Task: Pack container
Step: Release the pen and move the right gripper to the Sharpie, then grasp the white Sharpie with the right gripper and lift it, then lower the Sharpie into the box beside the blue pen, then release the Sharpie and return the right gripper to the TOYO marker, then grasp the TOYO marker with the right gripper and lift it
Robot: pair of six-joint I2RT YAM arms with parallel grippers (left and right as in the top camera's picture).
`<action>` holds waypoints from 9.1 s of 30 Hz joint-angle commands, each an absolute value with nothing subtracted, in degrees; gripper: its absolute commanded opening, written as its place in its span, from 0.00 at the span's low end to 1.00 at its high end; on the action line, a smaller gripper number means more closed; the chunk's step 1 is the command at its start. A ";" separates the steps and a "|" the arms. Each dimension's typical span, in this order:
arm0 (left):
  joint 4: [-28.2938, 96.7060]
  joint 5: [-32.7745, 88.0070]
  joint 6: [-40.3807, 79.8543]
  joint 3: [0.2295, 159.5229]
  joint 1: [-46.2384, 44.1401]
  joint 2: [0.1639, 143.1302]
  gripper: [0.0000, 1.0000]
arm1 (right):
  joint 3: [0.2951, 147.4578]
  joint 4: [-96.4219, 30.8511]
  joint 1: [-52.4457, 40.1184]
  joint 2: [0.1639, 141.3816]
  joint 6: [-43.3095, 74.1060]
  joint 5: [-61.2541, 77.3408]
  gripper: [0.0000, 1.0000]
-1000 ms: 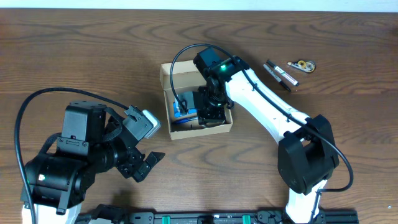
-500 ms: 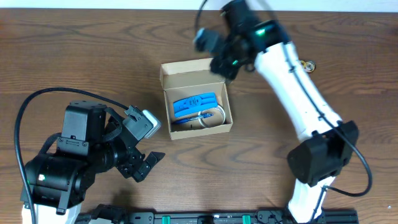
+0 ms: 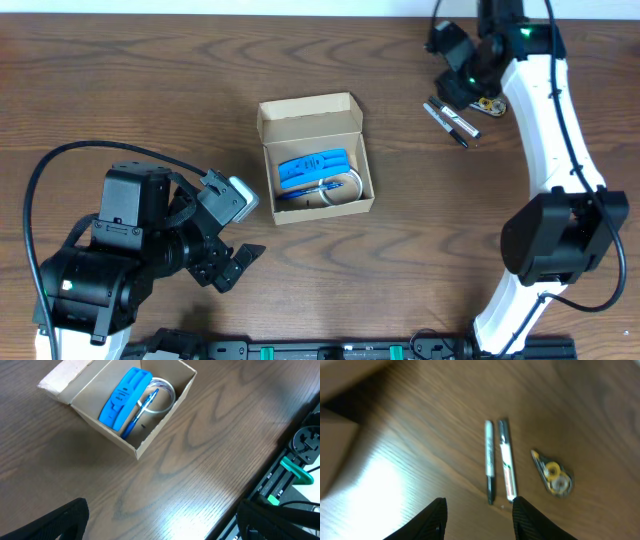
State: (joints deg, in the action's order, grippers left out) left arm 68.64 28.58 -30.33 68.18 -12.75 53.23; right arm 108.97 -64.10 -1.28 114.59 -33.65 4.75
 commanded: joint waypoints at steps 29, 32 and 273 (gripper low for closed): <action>68.77 29.45 -31.31 69.71 -12.38 53.12 0.95 | 82.70 -30.52 0.99 119.11 -32.97 5.06 0.50; 68.77 29.45 -31.31 69.71 -12.38 53.12 0.95 | 82.70 -30.20 1.37 120.44 -31.62 5.67 0.49; 68.77 29.45 -31.31 69.71 -12.38 53.12 0.95 | 102.39 -42.26 5.26 128.20 -23.55 24.64 0.01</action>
